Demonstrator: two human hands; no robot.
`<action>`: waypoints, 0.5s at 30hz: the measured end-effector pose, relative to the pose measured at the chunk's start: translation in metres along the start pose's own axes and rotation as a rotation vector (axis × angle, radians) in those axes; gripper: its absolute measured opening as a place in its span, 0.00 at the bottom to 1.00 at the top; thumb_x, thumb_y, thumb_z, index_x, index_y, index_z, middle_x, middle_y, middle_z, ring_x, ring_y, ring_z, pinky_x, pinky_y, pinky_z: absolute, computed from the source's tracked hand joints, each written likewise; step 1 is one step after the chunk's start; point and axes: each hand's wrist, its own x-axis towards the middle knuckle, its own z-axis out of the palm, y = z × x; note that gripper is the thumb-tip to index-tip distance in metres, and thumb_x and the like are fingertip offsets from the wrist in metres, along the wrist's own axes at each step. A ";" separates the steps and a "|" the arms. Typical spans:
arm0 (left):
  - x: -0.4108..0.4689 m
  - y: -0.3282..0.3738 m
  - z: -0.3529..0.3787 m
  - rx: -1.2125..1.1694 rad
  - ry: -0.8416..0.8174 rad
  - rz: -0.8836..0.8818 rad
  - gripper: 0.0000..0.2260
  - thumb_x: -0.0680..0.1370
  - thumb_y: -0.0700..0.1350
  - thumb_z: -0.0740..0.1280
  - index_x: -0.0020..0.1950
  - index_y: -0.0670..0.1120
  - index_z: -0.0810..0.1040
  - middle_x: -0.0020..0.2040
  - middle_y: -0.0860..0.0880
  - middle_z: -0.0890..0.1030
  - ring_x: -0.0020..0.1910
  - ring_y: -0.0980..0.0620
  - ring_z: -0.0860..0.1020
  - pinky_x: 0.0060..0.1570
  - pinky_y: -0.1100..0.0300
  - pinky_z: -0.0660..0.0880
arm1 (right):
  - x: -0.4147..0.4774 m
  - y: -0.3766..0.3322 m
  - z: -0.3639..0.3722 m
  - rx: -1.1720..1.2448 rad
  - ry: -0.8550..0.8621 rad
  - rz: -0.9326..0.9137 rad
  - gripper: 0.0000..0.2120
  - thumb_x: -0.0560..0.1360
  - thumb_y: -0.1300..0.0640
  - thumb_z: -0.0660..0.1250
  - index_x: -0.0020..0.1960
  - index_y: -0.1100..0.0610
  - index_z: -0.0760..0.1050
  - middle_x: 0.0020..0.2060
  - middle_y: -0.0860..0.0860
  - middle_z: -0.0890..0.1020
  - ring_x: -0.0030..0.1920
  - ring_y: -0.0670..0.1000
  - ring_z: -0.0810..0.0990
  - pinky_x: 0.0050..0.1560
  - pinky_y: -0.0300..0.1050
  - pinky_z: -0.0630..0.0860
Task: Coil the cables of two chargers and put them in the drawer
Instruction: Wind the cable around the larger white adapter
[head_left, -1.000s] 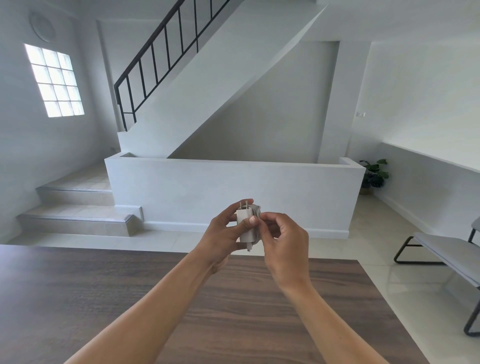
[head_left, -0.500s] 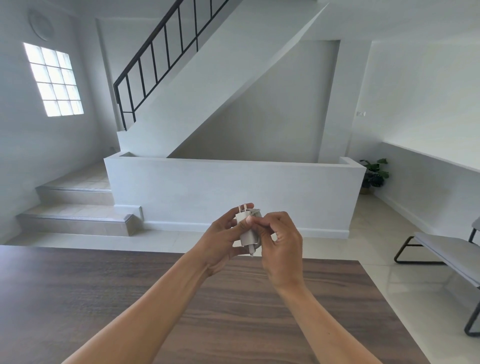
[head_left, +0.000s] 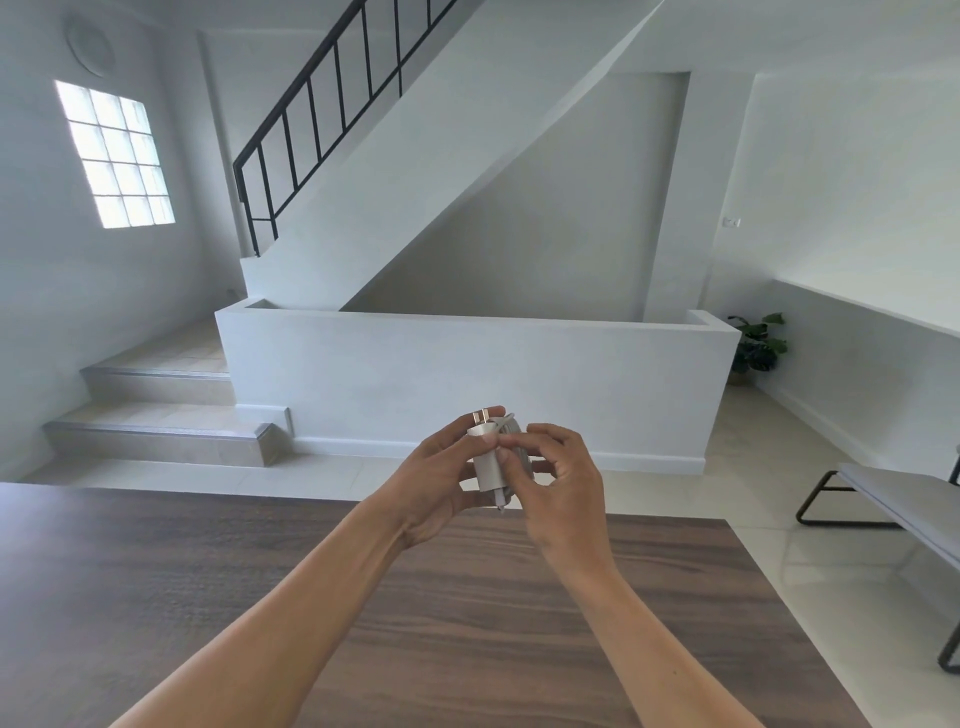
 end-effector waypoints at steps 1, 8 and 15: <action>0.001 0.000 -0.001 0.013 -0.001 0.007 0.14 0.80 0.42 0.65 0.66 0.46 0.77 0.64 0.40 0.79 0.55 0.41 0.80 0.54 0.43 0.77 | 0.000 0.000 0.000 -0.001 0.002 -0.018 0.07 0.75 0.55 0.70 0.48 0.43 0.81 0.53 0.41 0.78 0.53 0.43 0.78 0.52 0.39 0.76; 0.001 0.000 -0.003 0.053 0.000 0.012 0.14 0.80 0.38 0.63 0.65 0.46 0.78 0.64 0.38 0.79 0.56 0.41 0.79 0.54 0.40 0.77 | 0.002 0.000 -0.002 -0.038 -0.008 0.045 0.15 0.73 0.53 0.72 0.58 0.47 0.73 0.48 0.42 0.81 0.49 0.41 0.80 0.46 0.35 0.76; -0.003 -0.005 -0.009 0.090 0.016 0.005 0.15 0.77 0.38 0.67 0.63 0.47 0.79 0.63 0.38 0.78 0.56 0.42 0.80 0.46 0.47 0.79 | 0.000 0.001 0.000 -0.097 -0.087 0.069 0.13 0.72 0.53 0.71 0.57 0.48 0.77 0.48 0.42 0.81 0.47 0.40 0.80 0.43 0.31 0.76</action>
